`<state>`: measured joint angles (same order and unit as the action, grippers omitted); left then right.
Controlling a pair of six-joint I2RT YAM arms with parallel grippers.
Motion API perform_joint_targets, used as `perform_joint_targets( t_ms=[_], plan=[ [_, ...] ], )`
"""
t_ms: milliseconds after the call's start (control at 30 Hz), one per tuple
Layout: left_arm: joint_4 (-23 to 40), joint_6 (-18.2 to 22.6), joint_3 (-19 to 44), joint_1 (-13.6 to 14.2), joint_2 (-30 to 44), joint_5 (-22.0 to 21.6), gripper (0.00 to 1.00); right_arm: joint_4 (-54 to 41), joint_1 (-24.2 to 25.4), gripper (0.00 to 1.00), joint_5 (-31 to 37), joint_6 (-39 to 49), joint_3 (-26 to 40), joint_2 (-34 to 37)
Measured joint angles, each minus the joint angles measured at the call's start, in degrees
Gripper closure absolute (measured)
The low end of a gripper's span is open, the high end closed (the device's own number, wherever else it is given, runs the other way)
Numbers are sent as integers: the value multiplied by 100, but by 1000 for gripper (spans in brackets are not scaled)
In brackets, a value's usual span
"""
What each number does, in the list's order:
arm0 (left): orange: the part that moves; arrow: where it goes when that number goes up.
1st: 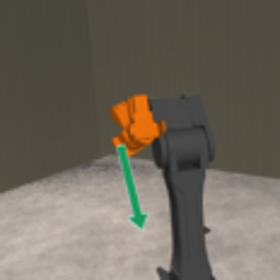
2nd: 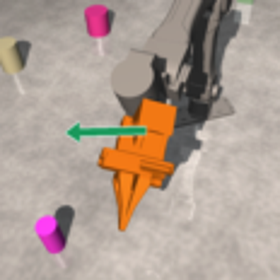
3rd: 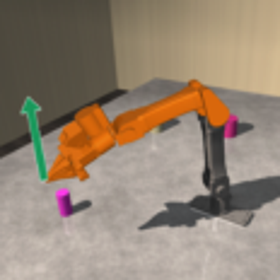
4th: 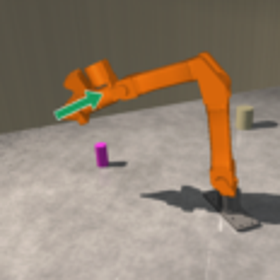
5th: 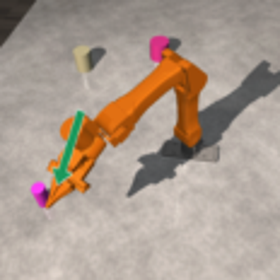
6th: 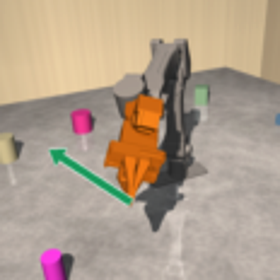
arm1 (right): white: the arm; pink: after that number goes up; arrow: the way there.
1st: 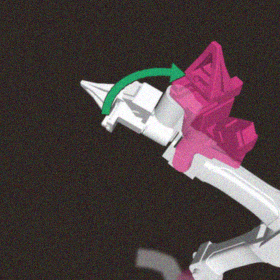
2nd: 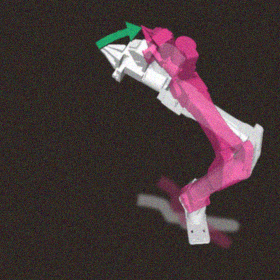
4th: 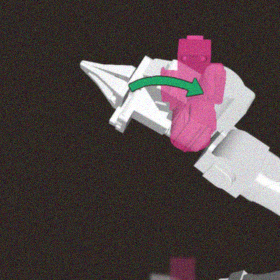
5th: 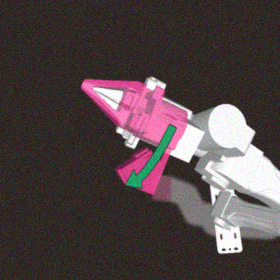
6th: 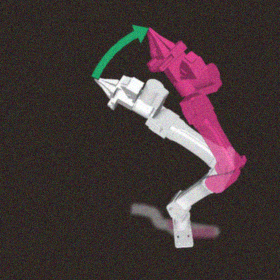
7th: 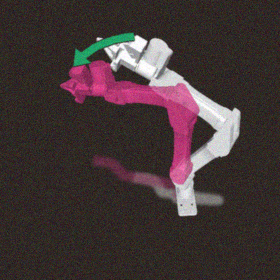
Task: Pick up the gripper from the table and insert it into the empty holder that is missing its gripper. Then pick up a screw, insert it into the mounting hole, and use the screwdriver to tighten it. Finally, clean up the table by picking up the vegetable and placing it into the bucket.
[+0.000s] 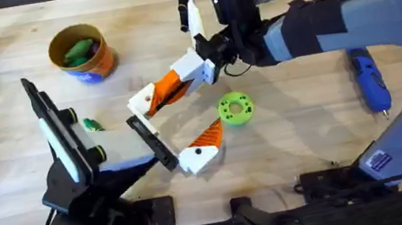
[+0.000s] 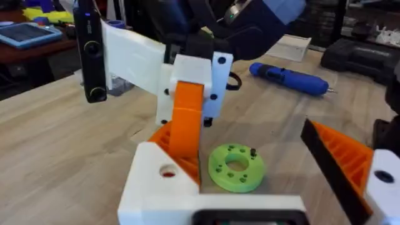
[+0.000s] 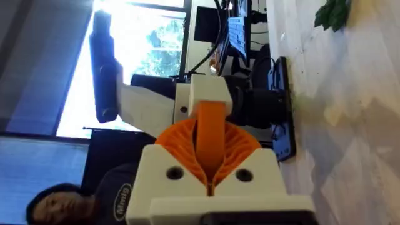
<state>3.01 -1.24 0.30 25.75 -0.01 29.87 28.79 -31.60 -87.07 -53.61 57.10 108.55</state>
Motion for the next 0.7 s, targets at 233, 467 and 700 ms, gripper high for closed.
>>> perform_joint_targets(
  t_ms=[233, 467, 700],
  plan=[
    [-1, 16, 0, -1, 0, -29, 11, -1, -112, 991, 1, -3, 28, 11],
    [0, 16, 0, -1, 0, -85, 11, -1, -140, 991, 21, -3, 29, 11],
    [0, 16, 0, -1, 0, -97, 11, 1, -144, 991, 24, -3, 33, 11]
  ],
)
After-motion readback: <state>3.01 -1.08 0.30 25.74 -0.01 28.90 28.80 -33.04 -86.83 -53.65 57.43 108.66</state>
